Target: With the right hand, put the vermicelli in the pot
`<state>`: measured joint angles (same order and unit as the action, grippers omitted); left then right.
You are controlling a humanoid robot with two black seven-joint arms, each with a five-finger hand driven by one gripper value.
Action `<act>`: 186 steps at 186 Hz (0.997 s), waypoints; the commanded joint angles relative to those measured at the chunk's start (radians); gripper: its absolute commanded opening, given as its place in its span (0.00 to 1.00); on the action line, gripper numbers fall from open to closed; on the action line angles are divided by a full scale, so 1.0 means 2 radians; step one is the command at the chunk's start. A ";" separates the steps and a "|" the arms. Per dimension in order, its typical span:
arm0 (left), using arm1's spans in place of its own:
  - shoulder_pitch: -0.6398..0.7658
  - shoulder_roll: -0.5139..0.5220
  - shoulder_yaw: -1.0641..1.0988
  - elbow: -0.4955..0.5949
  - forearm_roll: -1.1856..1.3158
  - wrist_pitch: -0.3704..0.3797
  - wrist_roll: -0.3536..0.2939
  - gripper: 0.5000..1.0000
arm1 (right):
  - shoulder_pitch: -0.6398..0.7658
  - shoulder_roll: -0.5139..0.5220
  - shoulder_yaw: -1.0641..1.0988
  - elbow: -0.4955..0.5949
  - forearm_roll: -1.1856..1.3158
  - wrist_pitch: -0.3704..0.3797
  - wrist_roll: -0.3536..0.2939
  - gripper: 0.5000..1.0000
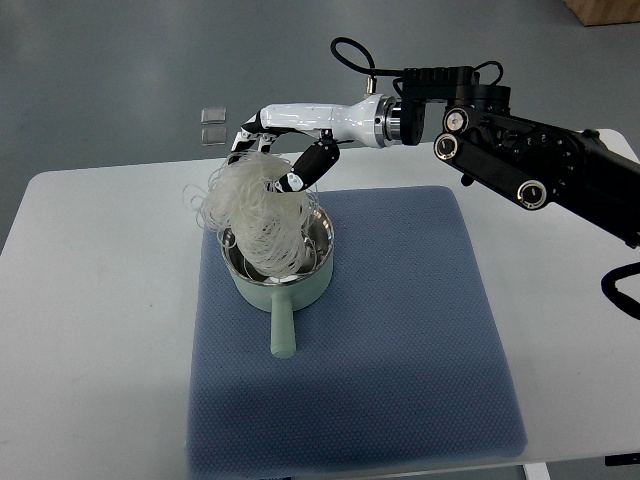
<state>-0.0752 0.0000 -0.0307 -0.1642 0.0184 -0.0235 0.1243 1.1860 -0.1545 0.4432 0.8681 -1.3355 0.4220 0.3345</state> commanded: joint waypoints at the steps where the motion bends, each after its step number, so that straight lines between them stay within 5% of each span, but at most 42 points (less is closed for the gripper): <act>1: 0.000 0.000 0.000 0.000 0.000 0.000 0.000 1.00 | -0.002 -0.008 0.003 -0.002 0.004 0.000 0.001 0.87; 67: 0.000 0.000 0.000 -0.002 0.000 -0.001 0.000 1.00 | -0.015 -0.037 0.039 -0.032 0.056 -0.018 -0.001 0.87; 117: 0.000 0.000 -0.001 -0.004 0.000 0.000 0.000 1.00 | -0.090 -0.029 0.130 -0.154 0.263 -0.059 -0.032 0.86; 128: 0.000 0.000 -0.001 -0.003 0.000 0.000 0.000 1.00 | -0.114 -0.029 0.137 -0.191 0.399 -0.081 -0.058 0.86; 186: 0.000 0.000 -0.003 -0.005 0.000 0.000 0.000 1.00 | -0.158 -0.027 0.137 -0.206 0.594 -0.093 -0.070 0.87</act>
<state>-0.0751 0.0000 -0.0346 -0.1715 0.0184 -0.0229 0.1242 0.9036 -0.2091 0.7095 0.4563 -0.2280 0.2267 0.1961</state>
